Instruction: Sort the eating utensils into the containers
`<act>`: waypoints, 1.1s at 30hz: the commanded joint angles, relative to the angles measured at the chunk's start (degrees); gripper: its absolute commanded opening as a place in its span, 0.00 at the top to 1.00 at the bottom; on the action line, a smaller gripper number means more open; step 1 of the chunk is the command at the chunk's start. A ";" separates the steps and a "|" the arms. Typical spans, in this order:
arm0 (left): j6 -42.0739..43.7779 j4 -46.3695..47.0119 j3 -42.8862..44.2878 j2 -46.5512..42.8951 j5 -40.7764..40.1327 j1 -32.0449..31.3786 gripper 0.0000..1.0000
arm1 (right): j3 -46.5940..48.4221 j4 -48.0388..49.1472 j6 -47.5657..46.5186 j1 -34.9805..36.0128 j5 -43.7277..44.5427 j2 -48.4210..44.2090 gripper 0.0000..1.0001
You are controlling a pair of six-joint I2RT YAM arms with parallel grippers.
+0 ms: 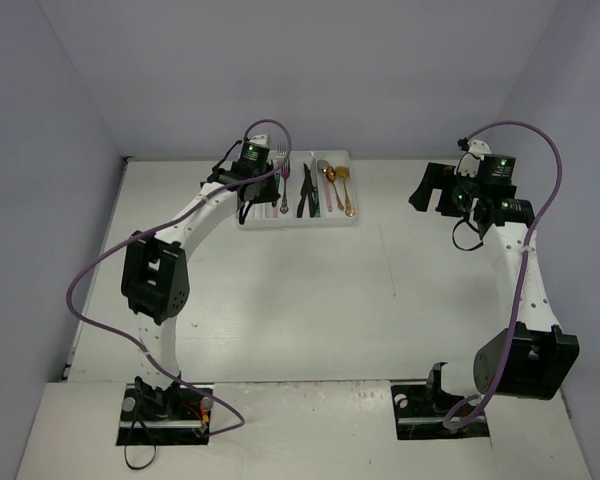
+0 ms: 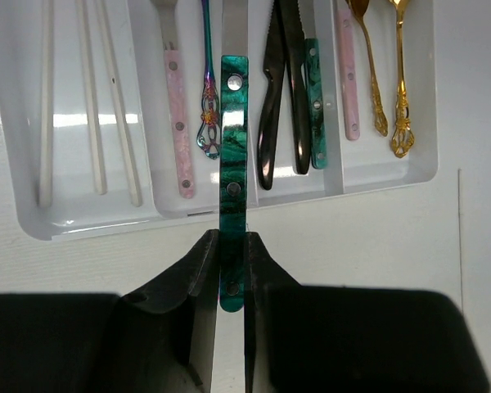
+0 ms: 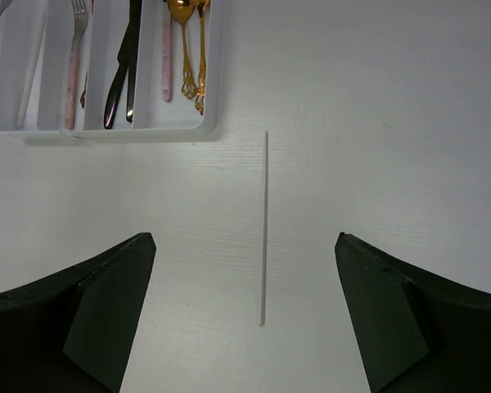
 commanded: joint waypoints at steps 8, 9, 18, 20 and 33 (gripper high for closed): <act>-2.46 3.32 8.47 6.35 7.17 1.94 1.00 | -0.01 3.13 0.39 -0.53 -0.04 -0.81 0.10; -2.64 3.56 8.56 6.81 7.17 1.94 1.00 | -0.10 3.13 0.39 -0.58 -0.06 -0.70 0.10; -2.11 3.63 12.78 11.80 7.26 2.69 1.00 | -0.06 3.31 0.43 -0.62 -0.34 0.33 0.10; -2.11 3.47 13.69 12.64 7.21 2.83 1.00 | 0.00 3.32 0.48 -0.58 -0.39 0.52 0.10; -2.91 4.20 15.16 14.09 4.74 3.80 1.00 | 0.08 3.39 0.56 -0.66 -0.48 0.95 0.10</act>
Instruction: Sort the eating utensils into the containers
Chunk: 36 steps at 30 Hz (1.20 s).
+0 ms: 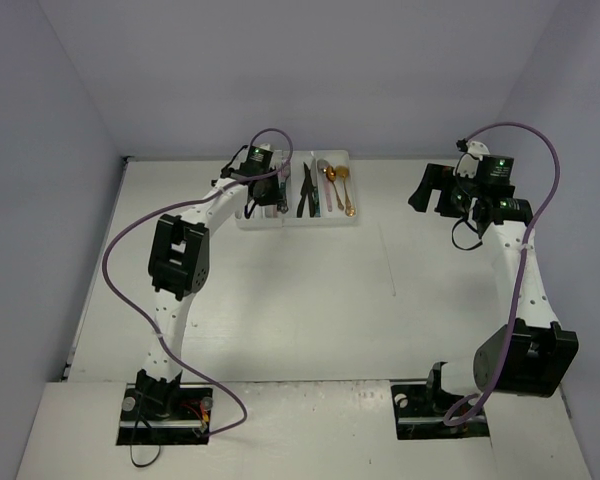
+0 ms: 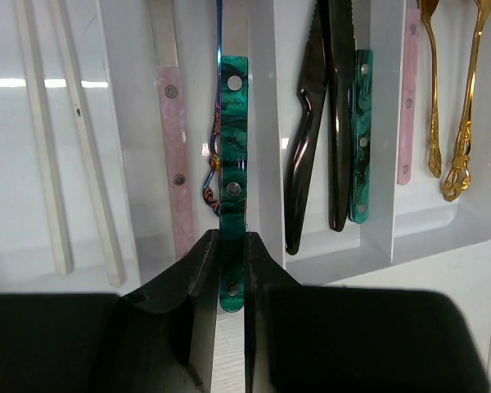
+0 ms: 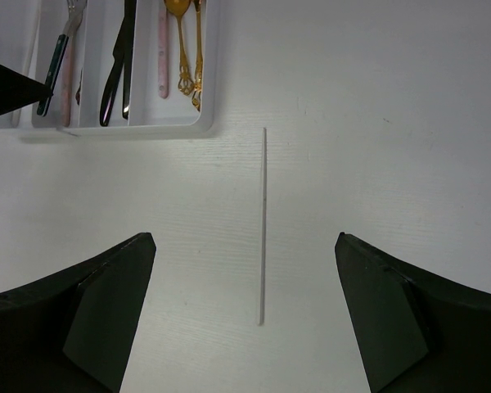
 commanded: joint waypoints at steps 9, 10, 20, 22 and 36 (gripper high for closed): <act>-1.07 4.14 5.32 -1.26 -2.24 1.36 1.00 | 0.53 3.12 0.54 -0.60 -0.39 0.26 0.10; -1.01 4.16 5.62 -0.96 -1.94 1.43 0.99 | 0.53 3.14 0.54 -0.56 -0.39 0.21 0.10; 0.14 4.89 6.57 -1.68 -0.52 1.56 0.53 | -0.04 3.06 -0.31 -0.51 0.70 -0.32 0.10; 0.58 4.79 6.93 -2.62 -0.18 1.50 0.48 | -0.42 2.96 -0.89 -0.48 1.73 -0.69 0.11; 19.46 0.51 1.70 -27.44 -9.62 0.33 0.40 | -9.12 -8.43 -11.36 7.70 19.15 6.63 0.42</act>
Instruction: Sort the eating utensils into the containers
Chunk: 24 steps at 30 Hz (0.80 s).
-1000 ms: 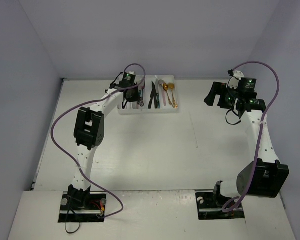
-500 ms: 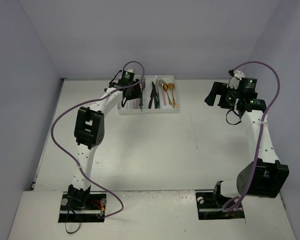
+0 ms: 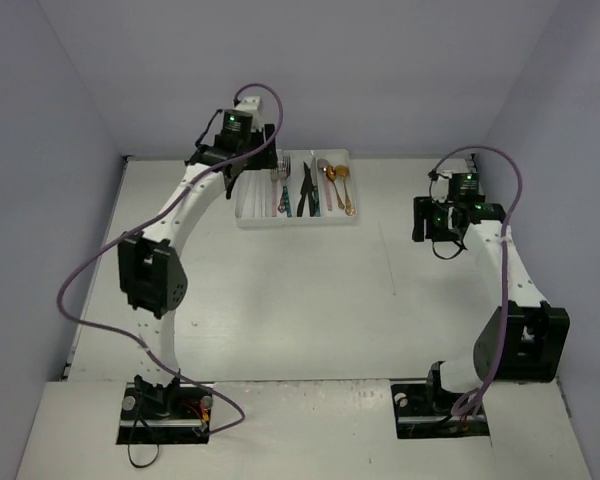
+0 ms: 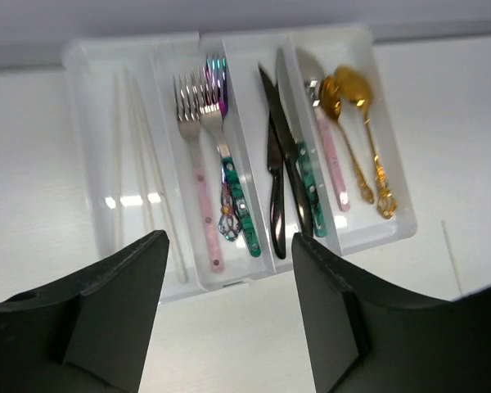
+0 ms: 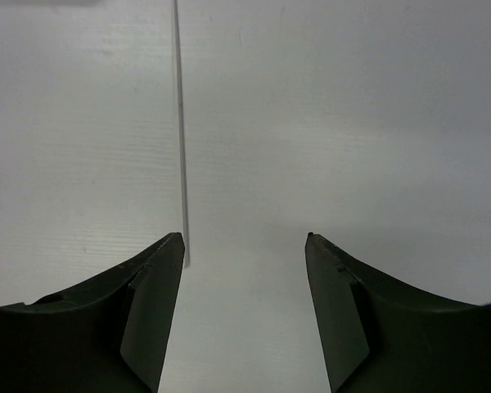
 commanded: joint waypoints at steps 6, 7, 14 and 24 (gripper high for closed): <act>13.12 3.75 -19.91 -31.57 -10.43 0.04 0.38 | -3.96 -3.81 -2.07 5.66 4.28 11.18 0.41; 13.13 3.35 -22.41 -33.25 -10.90 0.10 0.37 | -3.85 -3.81 -1.60 5.71 3.40 12.42 0.40; 11.90 2.03 -36.63 -41.09 -12.28 1.84 0.36 | -2.04 -3.64 0.19 7.69 -0.19 20.13 0.38; 10.33 1.92 -40.68 -42.36 -11.84 4.07 0.36 | -0.45 -3.55 0.57 10.66 2.39 27.13 0.48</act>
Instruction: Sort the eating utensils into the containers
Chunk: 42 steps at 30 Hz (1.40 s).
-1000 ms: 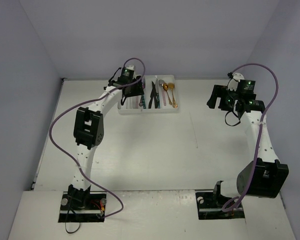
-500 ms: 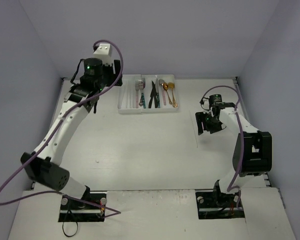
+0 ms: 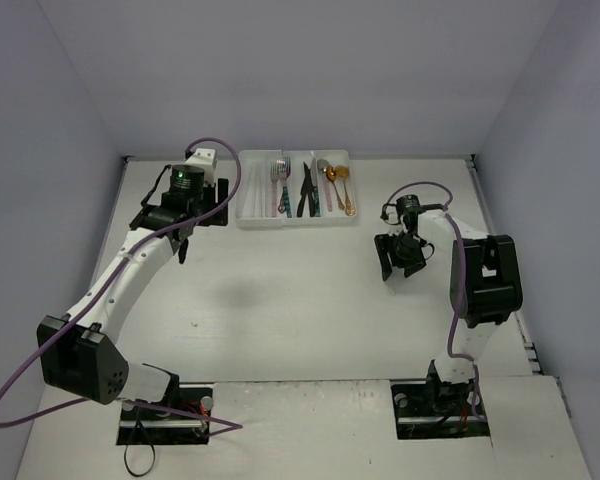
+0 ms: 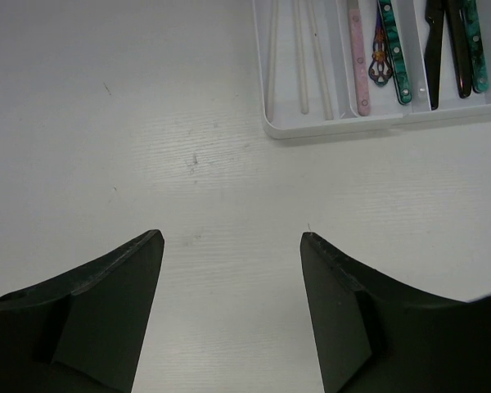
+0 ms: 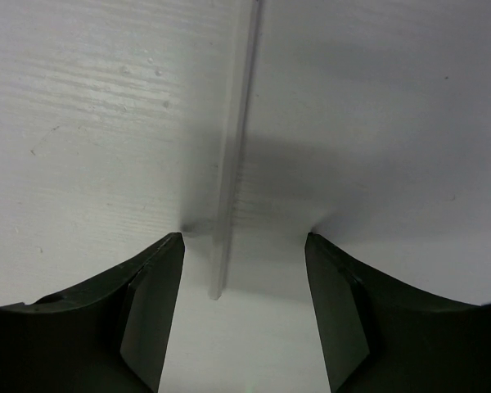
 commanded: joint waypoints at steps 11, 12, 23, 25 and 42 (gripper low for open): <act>-1.59 2.41 2.12 -0.73 -1.62 1.57 0.36 | 2.31 -0.76 1.22 1.82 9.72 11.01 1.00; -1.59 2.35 1.93 -0.80 -1.62 1.71 0.36 | 2.31 -0.79 1.16 1.75 9.59 10.86 1.00; -4.55 4.31 0.88 -1.01 8.73 4.96 0.28 | 9.83 -1.34 0.04 -6.42 -5.30 -3.59 1.00; -7.73 7.24 0.23 -1.16 17.71 6.77 0.27 | 14.17 -1.07 -0.41 -6.30 -9.30 -7.26 1.00; -32.42 42.15 -8.44 -0.13 46.05 4.13 0.27 | 27.47 15.05 10.62 19.22 -31.17 -9.66 1.00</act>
